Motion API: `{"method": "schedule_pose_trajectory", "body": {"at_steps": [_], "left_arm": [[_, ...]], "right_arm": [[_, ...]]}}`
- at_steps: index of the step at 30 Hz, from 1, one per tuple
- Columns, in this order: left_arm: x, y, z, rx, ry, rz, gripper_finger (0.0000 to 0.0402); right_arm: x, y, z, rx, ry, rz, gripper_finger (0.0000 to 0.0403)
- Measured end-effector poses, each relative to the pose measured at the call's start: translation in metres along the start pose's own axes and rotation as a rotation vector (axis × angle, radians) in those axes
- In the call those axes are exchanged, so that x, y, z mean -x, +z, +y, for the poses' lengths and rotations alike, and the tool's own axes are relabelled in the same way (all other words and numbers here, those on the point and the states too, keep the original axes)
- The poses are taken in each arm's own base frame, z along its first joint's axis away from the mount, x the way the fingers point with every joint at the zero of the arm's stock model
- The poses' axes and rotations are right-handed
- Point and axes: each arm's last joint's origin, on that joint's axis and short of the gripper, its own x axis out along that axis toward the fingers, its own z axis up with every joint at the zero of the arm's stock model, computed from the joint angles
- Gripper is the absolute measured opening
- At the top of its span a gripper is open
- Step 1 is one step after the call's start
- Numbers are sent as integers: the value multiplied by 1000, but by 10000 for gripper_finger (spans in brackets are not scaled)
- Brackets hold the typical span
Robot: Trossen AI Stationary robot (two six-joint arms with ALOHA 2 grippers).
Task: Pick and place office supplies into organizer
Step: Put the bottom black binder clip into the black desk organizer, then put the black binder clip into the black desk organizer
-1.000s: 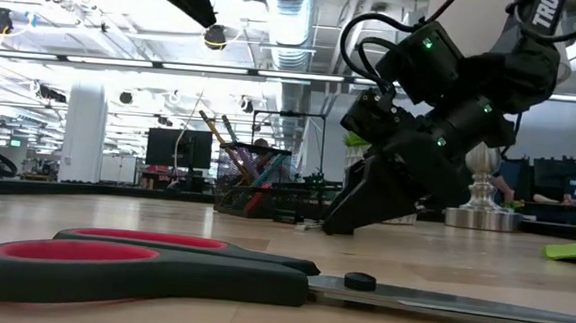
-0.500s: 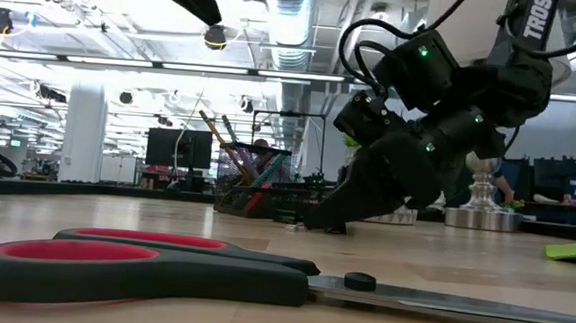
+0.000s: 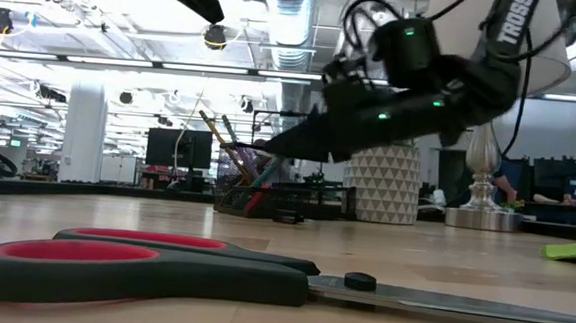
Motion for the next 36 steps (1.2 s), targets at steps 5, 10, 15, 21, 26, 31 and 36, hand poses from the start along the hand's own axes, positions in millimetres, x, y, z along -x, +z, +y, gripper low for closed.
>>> {"method": "schedule_pose_trajectory", "body": {"at_steps": [5, 10, 15, 21, 26, 31, 36], "left_arm": [[0, 0, 0, 0, 0, 0, 105], [0, 0, 0, 0, -10, 4, 105], [0, 0, -1, 0, -33, 13, 105], [0, 0, -1, 0, -33, 13, 105], [0, 0, -1, 0, -33, 13, 105], [0, 0, -1, 0, -33, 13, 105], [0, 0, -1, -8, -33, 13, 105]], "right_arm": [[-11, 10, -29, 33, -160, 46, 121], [-15, 10, -49, 21, -213, 124, 140], [-16, 5, -50, 24, -209, 213, 159], [-16, 6, -50, 50, -209, 209, 196], [-16, 9, -50, 74, -209, 189, 226], [-15, 13, -38, 77, -173, 175, 234], [-15, 14, -4, 96, -60, 165, 226]]}}
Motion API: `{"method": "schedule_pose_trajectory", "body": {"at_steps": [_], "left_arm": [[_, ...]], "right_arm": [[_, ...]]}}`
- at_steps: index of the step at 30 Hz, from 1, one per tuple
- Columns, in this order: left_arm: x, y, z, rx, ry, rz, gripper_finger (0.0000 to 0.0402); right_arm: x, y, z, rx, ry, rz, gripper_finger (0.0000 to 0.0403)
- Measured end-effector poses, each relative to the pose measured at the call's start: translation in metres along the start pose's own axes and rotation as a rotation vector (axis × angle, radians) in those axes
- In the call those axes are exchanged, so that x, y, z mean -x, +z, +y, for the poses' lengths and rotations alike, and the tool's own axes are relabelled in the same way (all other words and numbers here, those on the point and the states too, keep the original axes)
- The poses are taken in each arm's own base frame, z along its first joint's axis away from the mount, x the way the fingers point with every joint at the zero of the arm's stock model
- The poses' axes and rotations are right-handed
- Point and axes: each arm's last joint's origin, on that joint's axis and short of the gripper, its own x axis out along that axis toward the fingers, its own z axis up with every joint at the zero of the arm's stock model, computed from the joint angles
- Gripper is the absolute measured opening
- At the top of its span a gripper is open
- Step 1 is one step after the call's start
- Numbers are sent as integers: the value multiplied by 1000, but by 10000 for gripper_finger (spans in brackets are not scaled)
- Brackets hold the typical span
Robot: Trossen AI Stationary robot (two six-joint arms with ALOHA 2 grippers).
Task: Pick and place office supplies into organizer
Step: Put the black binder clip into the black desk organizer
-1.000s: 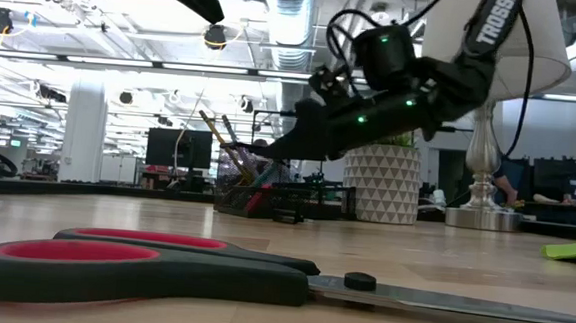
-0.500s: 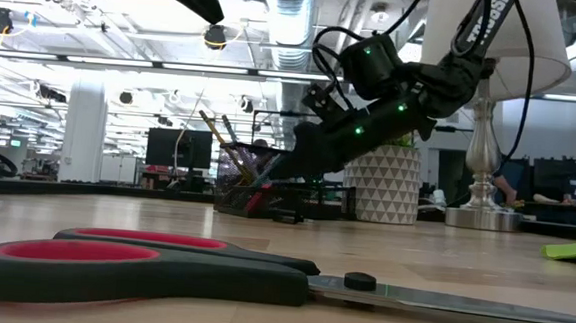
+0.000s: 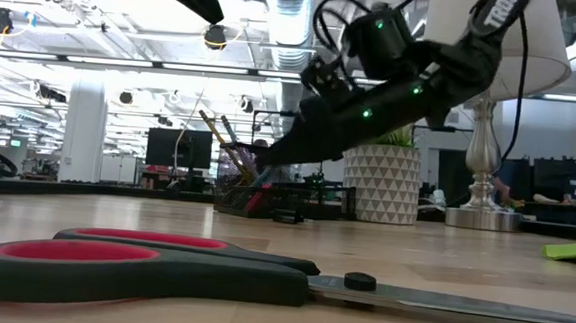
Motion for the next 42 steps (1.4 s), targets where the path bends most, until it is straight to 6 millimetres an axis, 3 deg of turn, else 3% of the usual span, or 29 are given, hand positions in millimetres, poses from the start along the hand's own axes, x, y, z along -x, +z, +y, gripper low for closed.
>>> {"method": "schedule_pose_trajectory", "body": {"at_steps": [5, 13, 20, 25, 29, 35, 42], "left_arm": [[0, -1, -2, -83, -85, 30, 105], [10, -6, -16, -321, -396, 58, 105], [56, -14, -32, -476, -737, -70, 105], [98, -25, -22, -531, -857, -180, 105], [117, -38, -12, -550, -932, -302, 105], [109, -68, -13, -563, -981, -468, 105], [71, -100, -22, -335, -696, -543, 105]], "right_arm": [[17, 14, 28, -41, 70, 21, 213], [86, 62, 43, -77, 136, 43, 199], [131, 75, 49, -128, 169, 107, 192], [143, 77, 63, -141, 201, 100, 189], [145, 74, 77, -167, 134, 91, 189], [139, 61, 100, -200, -45, 79, 187], [134, 58, 102, -253, -108, 63, 189]]}}
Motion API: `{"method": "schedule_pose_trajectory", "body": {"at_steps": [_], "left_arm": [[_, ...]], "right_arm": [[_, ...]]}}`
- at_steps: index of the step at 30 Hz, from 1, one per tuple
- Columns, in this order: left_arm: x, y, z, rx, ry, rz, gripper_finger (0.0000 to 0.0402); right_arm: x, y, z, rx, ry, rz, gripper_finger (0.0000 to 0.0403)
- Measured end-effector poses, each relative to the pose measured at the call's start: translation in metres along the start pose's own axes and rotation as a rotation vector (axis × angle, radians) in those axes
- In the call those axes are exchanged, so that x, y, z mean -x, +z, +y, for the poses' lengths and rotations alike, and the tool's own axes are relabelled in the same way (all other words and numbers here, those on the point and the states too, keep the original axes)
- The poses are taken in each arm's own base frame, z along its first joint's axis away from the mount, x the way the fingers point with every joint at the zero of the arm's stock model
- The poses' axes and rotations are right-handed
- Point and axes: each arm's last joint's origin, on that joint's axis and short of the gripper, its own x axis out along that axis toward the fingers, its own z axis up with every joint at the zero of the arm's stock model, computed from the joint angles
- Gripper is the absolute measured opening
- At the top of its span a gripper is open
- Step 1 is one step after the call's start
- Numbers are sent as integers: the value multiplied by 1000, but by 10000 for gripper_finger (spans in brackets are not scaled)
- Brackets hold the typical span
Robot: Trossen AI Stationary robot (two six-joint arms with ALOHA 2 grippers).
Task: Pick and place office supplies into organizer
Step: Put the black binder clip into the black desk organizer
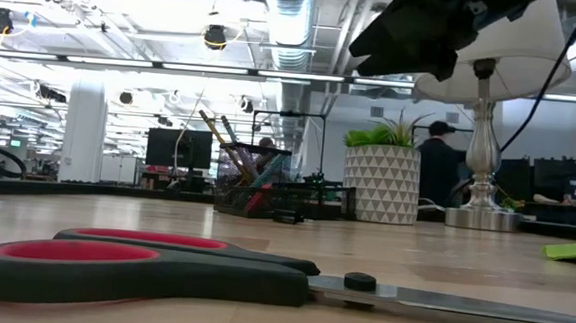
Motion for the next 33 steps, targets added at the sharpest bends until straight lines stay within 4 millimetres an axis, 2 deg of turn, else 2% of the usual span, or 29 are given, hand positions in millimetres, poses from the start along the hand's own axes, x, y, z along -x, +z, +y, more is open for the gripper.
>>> {"method": "schedule_pose_trajectory", "body": {"at_steps": [3, 8, 13, 21, 26, 33], "left_arm": [[-11, -25, -3, 116, 95, -9, 105], [-25, -72, -12, 246, 68, -9, 105], [-31, -96, -15, 287, 116, -73, 105], [-36, -105, -13, 280, 236, -42, 105], [-39, -107, -13, 276, 276, -26, 105], [-40, -108, -7, 284, 311, -22, 105]], "right_arm": [[-2, 2, -3, 12, -8, -6, 188], [-7, 0, -6, 32, -18, 13, 185], [-18, -5, -6, -26, -16, 31, 187], [-43, -20, -10, -33, -53, 82, 183], [-65, -31, -13, -36, -29, 115, 182], [-93, -44, -25, -61, -79, 114, 179]]}}
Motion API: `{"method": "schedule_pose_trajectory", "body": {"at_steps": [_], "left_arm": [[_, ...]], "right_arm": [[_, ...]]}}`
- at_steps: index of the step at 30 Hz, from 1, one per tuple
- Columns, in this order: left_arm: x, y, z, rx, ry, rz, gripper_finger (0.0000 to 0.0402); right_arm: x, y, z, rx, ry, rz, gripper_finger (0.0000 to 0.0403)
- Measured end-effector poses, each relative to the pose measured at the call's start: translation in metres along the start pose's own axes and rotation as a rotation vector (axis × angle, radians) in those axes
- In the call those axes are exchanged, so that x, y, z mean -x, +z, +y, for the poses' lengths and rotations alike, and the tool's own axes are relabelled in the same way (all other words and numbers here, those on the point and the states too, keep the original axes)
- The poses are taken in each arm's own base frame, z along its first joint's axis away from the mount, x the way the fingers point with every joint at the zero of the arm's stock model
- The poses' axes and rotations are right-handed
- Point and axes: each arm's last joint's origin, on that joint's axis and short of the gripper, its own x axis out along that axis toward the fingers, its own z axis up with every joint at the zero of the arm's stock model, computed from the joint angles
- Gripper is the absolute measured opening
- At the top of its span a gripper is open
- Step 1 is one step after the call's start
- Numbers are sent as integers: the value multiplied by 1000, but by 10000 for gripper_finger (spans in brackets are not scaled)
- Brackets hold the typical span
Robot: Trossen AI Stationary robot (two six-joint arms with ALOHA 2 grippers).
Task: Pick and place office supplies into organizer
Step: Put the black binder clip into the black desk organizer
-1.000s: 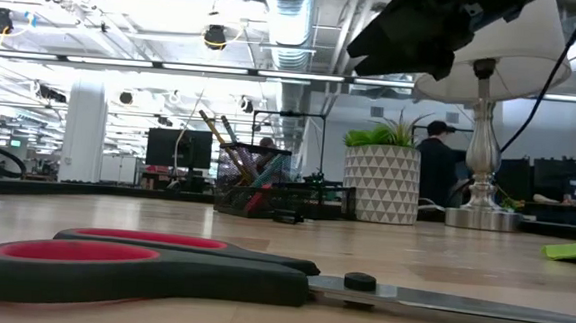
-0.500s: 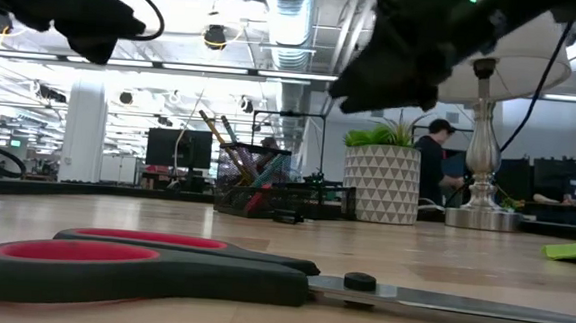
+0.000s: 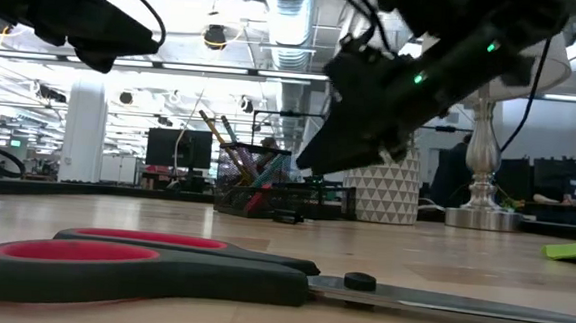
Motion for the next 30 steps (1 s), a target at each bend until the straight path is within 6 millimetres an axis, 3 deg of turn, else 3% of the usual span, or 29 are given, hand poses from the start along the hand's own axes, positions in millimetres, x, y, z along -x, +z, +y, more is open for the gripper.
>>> {"method": "schedule_pose_trajectory", "body": {"at_steps": [14, 30], "left_arm": [[-8, 2, 14, 0, 88, -1, 105], [-10, 2, 16, -3, 96, 9, 105]], "right_arm": [[-61, -16, -41, -104, -147, 39, 154], [-72, 11, -41, -129, -79, 7, 123]]}}
